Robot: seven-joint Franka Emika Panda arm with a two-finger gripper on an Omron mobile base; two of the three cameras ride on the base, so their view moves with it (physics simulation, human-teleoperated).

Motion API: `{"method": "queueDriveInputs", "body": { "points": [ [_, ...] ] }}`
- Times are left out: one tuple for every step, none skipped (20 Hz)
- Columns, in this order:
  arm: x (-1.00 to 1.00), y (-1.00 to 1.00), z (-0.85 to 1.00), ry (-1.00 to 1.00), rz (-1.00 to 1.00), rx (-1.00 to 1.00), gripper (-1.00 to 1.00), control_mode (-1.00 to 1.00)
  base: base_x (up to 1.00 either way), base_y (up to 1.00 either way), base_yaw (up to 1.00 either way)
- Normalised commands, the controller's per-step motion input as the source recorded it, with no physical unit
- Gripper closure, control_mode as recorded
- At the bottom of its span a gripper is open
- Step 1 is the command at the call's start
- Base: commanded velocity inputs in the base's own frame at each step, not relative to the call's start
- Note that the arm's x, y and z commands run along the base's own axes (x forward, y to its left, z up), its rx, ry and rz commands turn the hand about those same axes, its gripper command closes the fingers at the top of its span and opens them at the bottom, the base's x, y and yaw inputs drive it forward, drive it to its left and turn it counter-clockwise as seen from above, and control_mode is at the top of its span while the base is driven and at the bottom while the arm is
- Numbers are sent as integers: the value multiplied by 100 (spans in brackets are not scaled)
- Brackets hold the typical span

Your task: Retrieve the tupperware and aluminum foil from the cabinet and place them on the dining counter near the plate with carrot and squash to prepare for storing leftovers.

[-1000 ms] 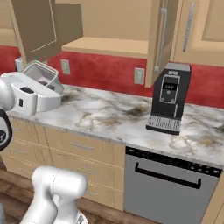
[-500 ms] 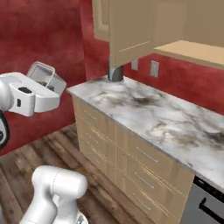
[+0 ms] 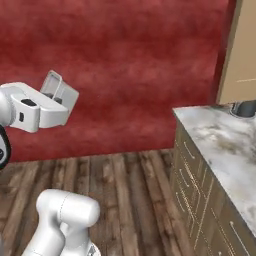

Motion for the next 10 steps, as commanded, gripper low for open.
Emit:
{"method": "queueDriveInputs", "body": {
  "points": [
    [0,0,0,0,0,0,100,100,0,29,87],
    [0,0,0,0,0,0,100,100,0,30,87],
    [0,0,0,0,0,0,100,100,1,30,86],
    [0,0,0,0,0,0,100,100,4,28,86],
    [0,0,0,0,0,0,100,100,11,23,85],
    [0,0,0,0,0,0,100,100,14,19,85],
    [0,0,0,0,0,0,100,100,18,11,86],
    [0,0,0,0,0,0,100,100,24,7,85],
    [0,0,0,0,0,0,100,100,33,0,86],
    [0,0,0,0,0,0,100,100,47,0,83]
  ]
}}
